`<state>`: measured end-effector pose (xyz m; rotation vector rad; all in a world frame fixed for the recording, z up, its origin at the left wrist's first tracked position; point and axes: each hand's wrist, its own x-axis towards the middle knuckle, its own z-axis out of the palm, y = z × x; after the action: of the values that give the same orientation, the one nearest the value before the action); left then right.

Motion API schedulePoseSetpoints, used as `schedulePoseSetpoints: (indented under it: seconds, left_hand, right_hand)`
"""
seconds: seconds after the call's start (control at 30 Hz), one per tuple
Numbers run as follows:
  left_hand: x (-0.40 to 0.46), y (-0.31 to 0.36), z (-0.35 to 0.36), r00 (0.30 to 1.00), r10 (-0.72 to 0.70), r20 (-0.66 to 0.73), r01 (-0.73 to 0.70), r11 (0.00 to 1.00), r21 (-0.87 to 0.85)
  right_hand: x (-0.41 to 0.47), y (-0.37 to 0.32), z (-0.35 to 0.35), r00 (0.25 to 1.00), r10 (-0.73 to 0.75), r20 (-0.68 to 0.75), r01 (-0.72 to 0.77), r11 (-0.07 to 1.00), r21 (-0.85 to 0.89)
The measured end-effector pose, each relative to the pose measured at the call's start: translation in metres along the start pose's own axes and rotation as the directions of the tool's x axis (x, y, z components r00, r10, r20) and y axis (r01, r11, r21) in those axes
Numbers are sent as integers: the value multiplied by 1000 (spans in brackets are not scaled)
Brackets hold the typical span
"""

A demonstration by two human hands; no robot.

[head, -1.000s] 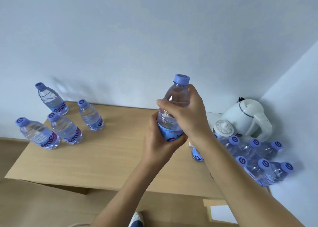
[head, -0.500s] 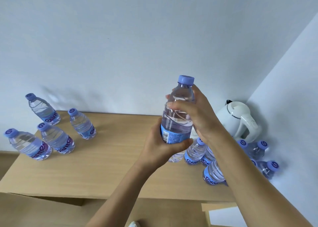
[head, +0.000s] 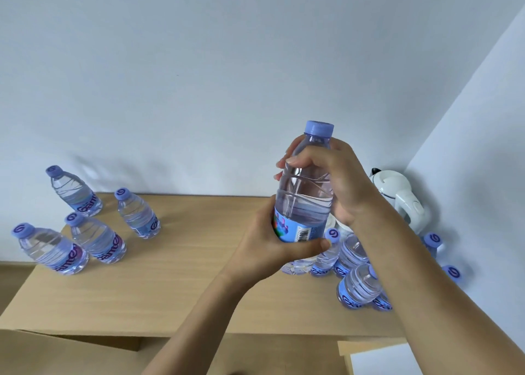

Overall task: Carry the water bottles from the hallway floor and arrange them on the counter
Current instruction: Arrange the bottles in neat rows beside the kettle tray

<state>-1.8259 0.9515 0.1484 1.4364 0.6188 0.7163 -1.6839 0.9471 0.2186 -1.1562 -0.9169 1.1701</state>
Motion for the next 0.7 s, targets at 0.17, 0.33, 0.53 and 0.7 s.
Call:
schedulePoseSetpoints:
  seconds: [0.17, 0.33, 0.53, 0.7]
  left_hand:
    - [-3, 4, 3, 997, 19, -71, -20, 1000, -12]
    - [-5, 6, 9, 986, 35, -161, -32, 999, 24]
    - [-9, 11, 3, 1000, 21, -20, -21, 1000, -7]
    - [-8, 13, -2, 999, 1, 48, 1, 999, -37]
  right_hand:
    - [-5, -2, 9, 990, -111, -82, 97, 983, -155]
    - [-8, -2, 18, 952, -181, -245, 118, 961, -252]
    - [-10, -13, 14, 990, -58, -127, 51, 997, -56]
    - [-13, -19, 10, 999, -35, 2, 35, 998, -56]
